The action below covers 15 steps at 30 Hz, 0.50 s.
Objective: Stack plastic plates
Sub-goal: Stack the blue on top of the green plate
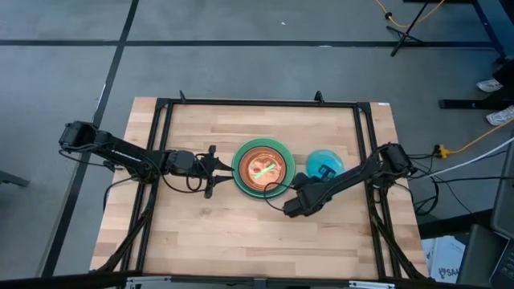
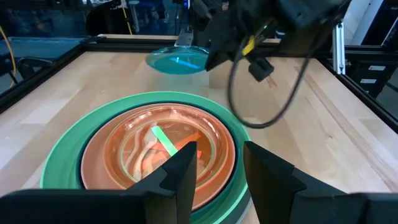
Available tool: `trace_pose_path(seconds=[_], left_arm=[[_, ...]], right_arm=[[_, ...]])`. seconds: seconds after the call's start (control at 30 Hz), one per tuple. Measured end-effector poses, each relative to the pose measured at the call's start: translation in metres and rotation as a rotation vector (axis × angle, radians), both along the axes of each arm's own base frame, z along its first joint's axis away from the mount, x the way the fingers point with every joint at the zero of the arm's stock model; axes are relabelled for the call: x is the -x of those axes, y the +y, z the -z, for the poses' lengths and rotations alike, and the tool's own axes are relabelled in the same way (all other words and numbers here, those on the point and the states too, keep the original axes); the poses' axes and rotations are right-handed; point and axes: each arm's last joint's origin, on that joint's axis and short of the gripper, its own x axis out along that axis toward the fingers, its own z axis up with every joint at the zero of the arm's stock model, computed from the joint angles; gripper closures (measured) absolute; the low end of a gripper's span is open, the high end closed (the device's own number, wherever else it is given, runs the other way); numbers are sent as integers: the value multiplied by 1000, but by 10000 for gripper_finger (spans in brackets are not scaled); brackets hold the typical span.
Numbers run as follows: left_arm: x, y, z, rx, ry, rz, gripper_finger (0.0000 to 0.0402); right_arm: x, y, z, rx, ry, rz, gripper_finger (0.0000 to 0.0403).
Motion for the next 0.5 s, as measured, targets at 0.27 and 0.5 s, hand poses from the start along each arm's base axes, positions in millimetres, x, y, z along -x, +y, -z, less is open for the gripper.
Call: trace_pose_path(seconds=[0.27, 0.5], left_arm=[[0, 0, 0, 0, 0, 1, 277], [0, 0, 0, 2, 0, 5, 277]], right_arm=[[-32, 6, -43, 127, -100, -290, 402], [-60, 15, -51, 136, -171, -617, 402]])
